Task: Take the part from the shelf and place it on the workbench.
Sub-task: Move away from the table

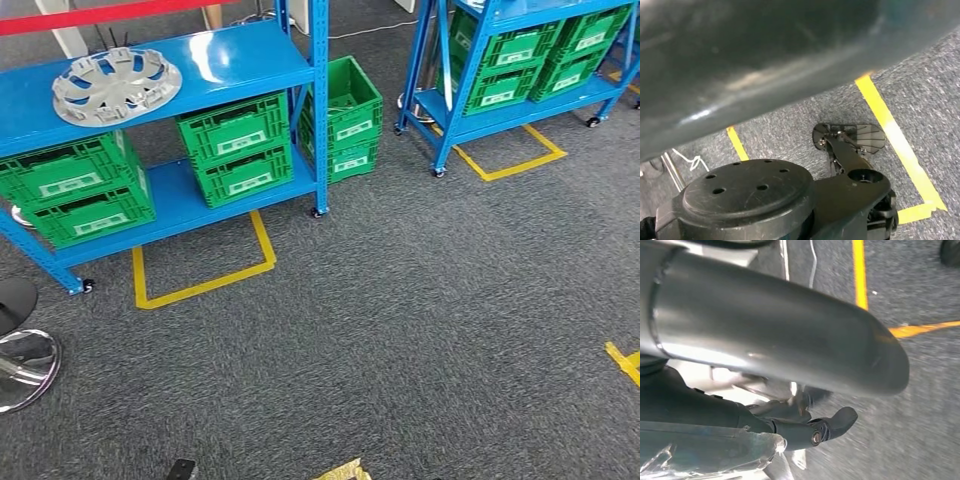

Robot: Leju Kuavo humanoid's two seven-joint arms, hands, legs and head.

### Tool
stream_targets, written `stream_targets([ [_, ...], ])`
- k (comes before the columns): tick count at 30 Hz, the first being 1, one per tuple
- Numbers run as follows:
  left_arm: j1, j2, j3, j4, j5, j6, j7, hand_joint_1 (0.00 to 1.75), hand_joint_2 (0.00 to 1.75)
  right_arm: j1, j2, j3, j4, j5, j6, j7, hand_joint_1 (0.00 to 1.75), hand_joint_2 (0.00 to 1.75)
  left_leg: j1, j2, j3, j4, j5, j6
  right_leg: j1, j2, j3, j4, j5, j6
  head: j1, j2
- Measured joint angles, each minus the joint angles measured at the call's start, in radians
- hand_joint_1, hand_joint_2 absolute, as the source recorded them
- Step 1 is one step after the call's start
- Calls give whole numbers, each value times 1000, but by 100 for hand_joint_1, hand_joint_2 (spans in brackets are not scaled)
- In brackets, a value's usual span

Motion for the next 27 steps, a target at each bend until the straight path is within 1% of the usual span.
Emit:
stream_targets([
  [1,0,0,0,0,0,0,0,0,0,0,0,0,0,0,0,-5,0,0,1,-11,-3,0,2,-7,-1,15,9,-17,0,-2,0,0],
  [2,1,0,0,0,-1,0,0,0,0,0,0,0,0,2,0,-10,0,0,2,-22,-7,-2,5,-13,1,7,11,-19,0,-6,-1,0],
  [3,2,0,0,0,-1,-1,0,0,0,-1,0,0,0,5,0,-13,0,0,4,-33,-10,-5,8,-19,1,-5,14,-20,2,-12,-1,0],
  [4,4,1,0,0,-2,-2,0,0,0,-1,0,1,0,9,-1,-11,0,0,4,-25,-13,-1,6,-25,1,-18,15,-21,4,-19,-1,0],
  [5,5,1,0,0,-2,-3,-1,0,0,-2,0,1,0,13,-3,-6,0,0,2,-2,-23,17,-8,-30,1,-32,16,-23,5,-26,-4,0],
  [6,4,1,0,1,-2,-4,-1,0,0,-2,-1,1,0,17,-4,0,0,0,0,31,-41,56,-32,-33,0,-47,17,-25,6,-31,-8,0],
  [7,2,0,0,1,-2,-6,-1,0,0,-1,-1,2,0,19,-6,3,0,0,-2,71,-71,118,-66,-37,2,-63,17,-26,5,-36,-12,0],
  [8,1,1,0,1,-1,-7,-1,0,0,1,-1,2,0,21,-7,4,0,0,-2,95,-107,191,-101,-39,4,-81,17,-26,4,-39,-15,0],
  [9,0,1,0,1,-1,-9,-1,0,0,3,-1,2,0,23,-7,4,0,0,-1,106,-138,254,-124,-40,6,-99,17,-26,3,-40,-15,0],
  [10,1,1,0,1,0,-10,-1,0,0,3,-1,2,0,25,-8,4,0,0,-1,111,-155,289,-129,-41,7,-116,17,-26,2,-41,-15,0],
  [11,3,2,0,1,1,-10,-1,0,0,3,-1,2,0,26,-8,4,0,0,-1,113,-151,284,-115,-39,7,-132,18,-26,1,-41,-15,0],
  [12,4,2,0,1,1,-11,-1,0,0,1,-1,2,0,28,-9,4,0,0,-2,118,-127,240,-85,-37,7,-145,20,-26,-1,-41,-15,0],
  [13,5,2,0,1,2,-11,-1,0,0,0,-1,2,0,30,-10,4,0,0,-3,137,-89,171,-51,-33,8,-158,23,-26,-3,-39,-15,0],
  [14,4,3,0,1,2,-11,-1,0,0,0,-1,3,0,32,-13,4,0,0,-7,162,-50,99,-25,-29,11,-169,26,-24,-6,-34,-16,0],
  [15,2,3,0,1,3,-11,-2,0,0,-1,-1,3,0,36,-16,4,0,0,-9,181,-21,44,-9,-24,15,-181,28,-23,-10,-30,-16,0],
  [16,0,3,0,1,3,-10,-3,0,0,-1,-1,4,0,39,-19,4,0,0,-12,194,-5,12,-3,-20,18,-191,32,-24,-13,-24,-16,0],
  [17,0,3,0,1,4,-10,-4,0,0,-2,-1,6,0,42,-21,4,0,0,-14,191,-3,2,-5,-16,20,-203,35,-25,-15,-19,-15,0],
  [18,2,3,0,1,4,-9,-5,0,0,-3,-1,8,0,45,-22,4,0,0,-13,177,-4,1,-4,-10,20,-213,40,-28,-16,-15,-14,0],
  [19,4,4,0,1,4,-8,-6,0,0,-6,-1,11,0,47,-23,4,0,0,-11,166,-3,-1,-2,-5,19,-207,42,-27,-20,-9,-13,0],
  [20,6,4,0,1,4,-7,-8,0,0,-8,-1,14,0,48,-22,5,0,0,-8,154,-2,-4,0,0,17,-186,38,-14,-31,-4,-11,0],
  [21,5,4,0,1,4,-5,-11,0,0,-8,-1,16,0,49,-22,4,0,0,-4,142,-1,-6,2,6,15,-156,24,19,-52,1,-9,0],
  [22,4,4,0,1,4,-4,-14,0,0,-7,-1,18,0,49,-22,3,0,0,-2,130,-1,-7,4,10,14,-122,-3,77,-83,4,-5,0],
  [23,3,4,-1,1,4,-2,-17,0,0,-5,-1,19,0,50,-21,1,0,0,-1,117,-2,-6,4,12,13,-100,-37,148,-116,6,-3,0],
  [24,2,4,-1,1,4,-1,-19,0,0,-2,-1,19,0,50,-21,0,0,0,-2,102,-2,-6,4,14,13,-91,-71,215,-140,7,-2,0],
  [25,2,4,-1,1,4,0,-19,0,0,0,-1,19,0,50,-21,0,0,0,-2,86,-1,-6,4,14,14,-88,-95,256,-147,7,-2,0],
  [26,3,4,-1,1,4,0,-20,0,0,2,-1,19,0,51,-21,0,0,0,-2,70,0,-5,4,14,13,-87,-101,257,-132,6,-2,0],
  [27,4,4,-1,1,3,0,-20,0,0,2,-1,19,0,51,-21,0,0,0,-1,55,1,-5,4,13,12,-83,-88,218,-99,5,-2,0],
])
